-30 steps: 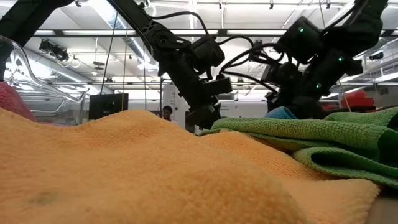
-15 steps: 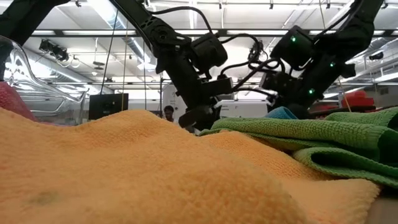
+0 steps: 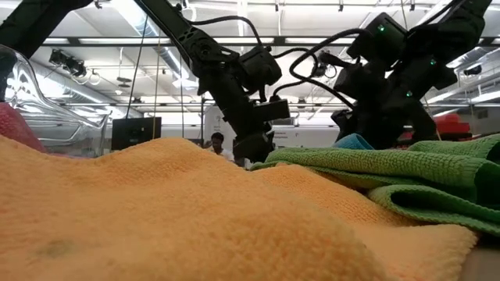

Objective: Fold microfiber towels
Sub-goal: Fold the bottom blue microfiber cloth

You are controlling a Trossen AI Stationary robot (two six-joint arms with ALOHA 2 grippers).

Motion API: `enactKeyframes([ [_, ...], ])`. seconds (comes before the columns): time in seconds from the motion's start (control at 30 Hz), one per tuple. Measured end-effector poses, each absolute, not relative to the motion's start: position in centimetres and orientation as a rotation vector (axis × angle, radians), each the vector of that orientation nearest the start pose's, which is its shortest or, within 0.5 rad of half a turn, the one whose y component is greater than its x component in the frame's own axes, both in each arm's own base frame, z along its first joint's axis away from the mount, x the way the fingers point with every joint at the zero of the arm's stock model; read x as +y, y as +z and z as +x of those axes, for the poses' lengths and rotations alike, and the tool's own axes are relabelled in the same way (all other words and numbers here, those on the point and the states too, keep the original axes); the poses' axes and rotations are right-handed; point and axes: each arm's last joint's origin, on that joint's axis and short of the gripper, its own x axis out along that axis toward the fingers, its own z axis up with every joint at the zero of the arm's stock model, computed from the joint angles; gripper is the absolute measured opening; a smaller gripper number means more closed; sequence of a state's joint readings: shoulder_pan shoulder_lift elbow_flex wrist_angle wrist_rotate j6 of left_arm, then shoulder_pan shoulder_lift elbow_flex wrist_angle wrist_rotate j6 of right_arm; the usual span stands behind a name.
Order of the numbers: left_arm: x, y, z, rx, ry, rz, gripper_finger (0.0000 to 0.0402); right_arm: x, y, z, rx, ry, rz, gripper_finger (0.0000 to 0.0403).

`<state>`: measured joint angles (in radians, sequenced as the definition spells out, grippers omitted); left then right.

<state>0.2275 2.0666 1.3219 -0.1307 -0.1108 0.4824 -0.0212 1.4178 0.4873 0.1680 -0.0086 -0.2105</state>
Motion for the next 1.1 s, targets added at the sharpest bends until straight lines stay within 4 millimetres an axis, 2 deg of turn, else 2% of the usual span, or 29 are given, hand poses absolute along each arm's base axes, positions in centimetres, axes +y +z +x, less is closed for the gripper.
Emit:
enactKeyframes([
  [0.23, 9.7, 14.1, 41.9, 0.881, -0.029, 0.445, 0.0107, -1.2, 13.5, 24.2, 0.797, -0.025, -0.175, 0.0145],
  [0.43, 9.4, 14.5, 42.4, 0.824, -0.050, 0.515, 0.0107, -1.7, 13.5, 24.1, 0.804, -0.053, -0.167, 0.0145],
  [0.7, 8.4, 14.5, 42.6, 0.817, 0.015, 0.324, 0.0107, -1.7, 13.2, 23.8, 0.842, -0.080, -0.097, 0.0145],
  [0.9, 6.8, 14.5, 42.8, 0.816, -0.007, 0.309, 0.0106, -1.8, 13.5, 24.0, 0.834, -0.098, -0.083, 0.0145],
  [1.1, 4.8, 14.4, 43.1, 0.811, -0.072, 0.295, 0.0105, -1.8, 14.5, 24.5, 0.923, -0.084, -0.103, 0.0145],
])
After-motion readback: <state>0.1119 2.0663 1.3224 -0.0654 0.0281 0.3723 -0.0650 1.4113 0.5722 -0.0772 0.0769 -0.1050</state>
